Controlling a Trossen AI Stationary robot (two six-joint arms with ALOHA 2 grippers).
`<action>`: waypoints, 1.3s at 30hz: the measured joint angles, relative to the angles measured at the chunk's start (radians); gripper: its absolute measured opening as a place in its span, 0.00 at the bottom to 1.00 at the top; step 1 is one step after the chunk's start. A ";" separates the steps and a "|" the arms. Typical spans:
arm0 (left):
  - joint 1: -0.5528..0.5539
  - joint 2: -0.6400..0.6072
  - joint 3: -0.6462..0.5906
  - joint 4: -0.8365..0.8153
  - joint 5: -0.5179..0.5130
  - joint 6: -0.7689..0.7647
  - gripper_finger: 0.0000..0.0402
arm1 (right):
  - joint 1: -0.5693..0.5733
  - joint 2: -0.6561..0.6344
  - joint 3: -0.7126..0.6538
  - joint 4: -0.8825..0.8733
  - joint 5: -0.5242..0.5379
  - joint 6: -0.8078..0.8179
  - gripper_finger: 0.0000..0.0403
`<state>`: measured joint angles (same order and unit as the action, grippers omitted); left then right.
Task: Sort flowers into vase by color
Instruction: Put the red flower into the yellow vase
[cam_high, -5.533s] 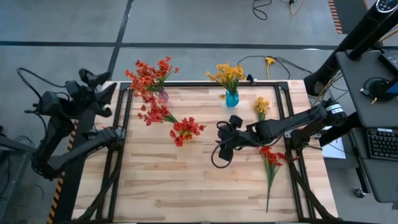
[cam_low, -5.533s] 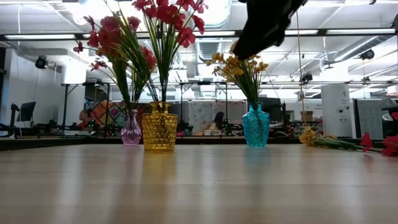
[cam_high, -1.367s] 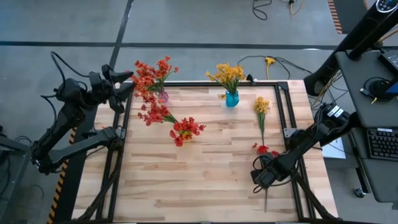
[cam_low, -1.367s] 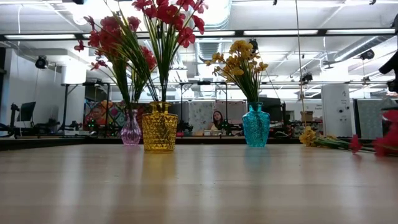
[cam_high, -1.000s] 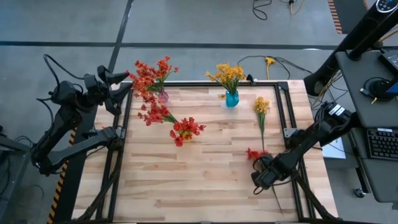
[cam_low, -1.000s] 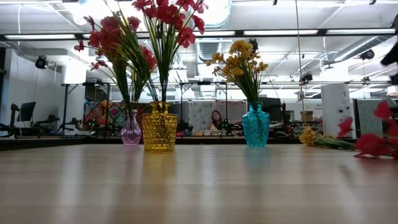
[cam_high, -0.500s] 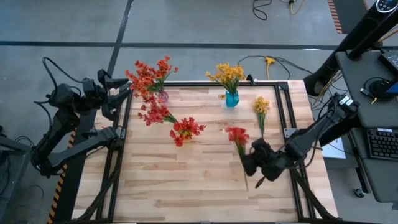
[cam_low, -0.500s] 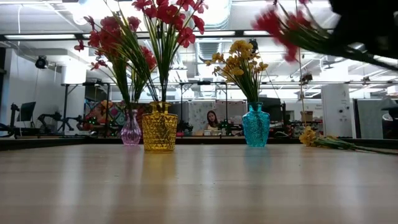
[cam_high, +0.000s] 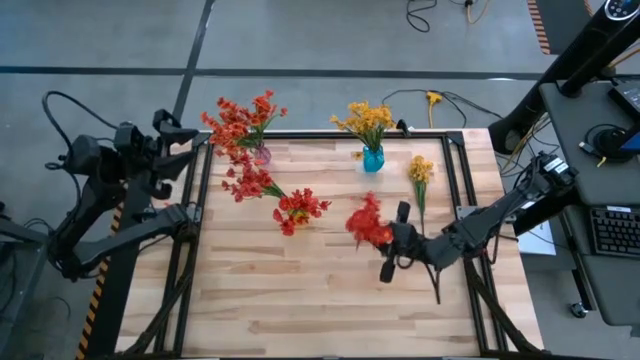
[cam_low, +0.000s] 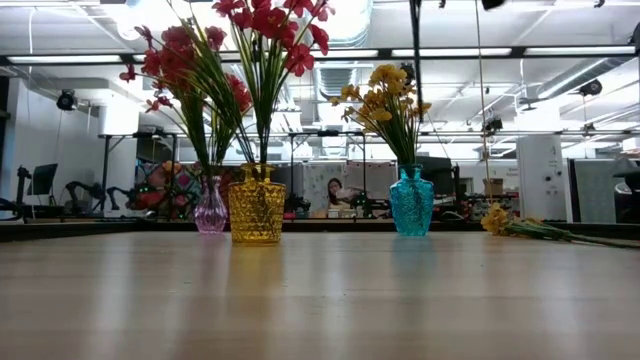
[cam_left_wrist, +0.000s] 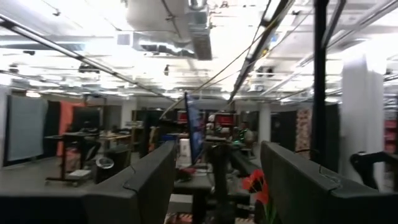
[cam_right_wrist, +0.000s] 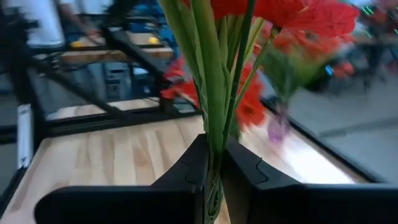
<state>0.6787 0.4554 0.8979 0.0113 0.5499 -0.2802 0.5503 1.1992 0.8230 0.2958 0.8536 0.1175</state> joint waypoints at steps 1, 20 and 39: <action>-0.013 0.013 0.007 0.007 0.000 -0.003 0.54 | -0.004 0.000 -0.005 0.031 -0.034 -0.047 0.06; -0.517 0.407 0.386 -0.085 -0.269 0.205 0.54 | -0.047 0.000 -0.063 0.114 -0.310 -0.259 0.05; -1.492 0.433 0.181 -0.161 -1.422 0.376 0.54 | -0.071 0.010 -0.101 0.401 -0.523 -0.366 0.05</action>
<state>-0.8130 0.8883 1.0792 -0.1502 -0.8723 0.0961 0.4788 1.2090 0.7219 0.6968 0.3306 -0.2481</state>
